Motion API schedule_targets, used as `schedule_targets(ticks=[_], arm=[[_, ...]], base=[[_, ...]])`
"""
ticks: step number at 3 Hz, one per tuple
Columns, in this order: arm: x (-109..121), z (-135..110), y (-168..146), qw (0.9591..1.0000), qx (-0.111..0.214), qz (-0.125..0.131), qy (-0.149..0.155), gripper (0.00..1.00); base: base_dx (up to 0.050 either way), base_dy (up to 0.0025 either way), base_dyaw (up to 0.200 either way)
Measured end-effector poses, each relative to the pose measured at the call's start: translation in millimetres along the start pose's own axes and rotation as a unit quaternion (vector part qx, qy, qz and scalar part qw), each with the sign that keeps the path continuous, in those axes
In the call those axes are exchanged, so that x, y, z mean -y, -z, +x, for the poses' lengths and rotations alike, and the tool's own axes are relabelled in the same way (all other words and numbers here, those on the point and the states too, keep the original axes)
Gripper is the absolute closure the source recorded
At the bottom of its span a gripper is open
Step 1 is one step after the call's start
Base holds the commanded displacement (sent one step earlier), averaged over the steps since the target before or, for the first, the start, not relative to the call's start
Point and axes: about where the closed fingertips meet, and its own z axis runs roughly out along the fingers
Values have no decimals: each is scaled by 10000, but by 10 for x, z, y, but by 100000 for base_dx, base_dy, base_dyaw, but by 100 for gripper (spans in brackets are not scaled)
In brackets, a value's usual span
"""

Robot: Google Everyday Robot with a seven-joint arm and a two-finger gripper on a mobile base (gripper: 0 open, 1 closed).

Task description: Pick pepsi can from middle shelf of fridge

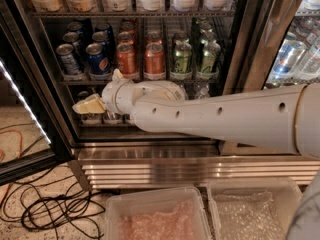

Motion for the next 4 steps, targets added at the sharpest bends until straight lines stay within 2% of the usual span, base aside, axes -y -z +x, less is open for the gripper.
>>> schedule_targets(ticks=[1, 2, 3, 4], arm=[[-6, -5, -5, 10000, 0, -4, 28, 0], [149, -19, -12, 9997, 54, 187, -117, 0], [279, -144, -258, 9981, 359, 480, -162, 0], [226, -214, -493, 9953, 527, 692, -419, 0]], base=[[0, 0, 0], [0, 0, 0], [0, 0, 0], [0, 0, 0]])
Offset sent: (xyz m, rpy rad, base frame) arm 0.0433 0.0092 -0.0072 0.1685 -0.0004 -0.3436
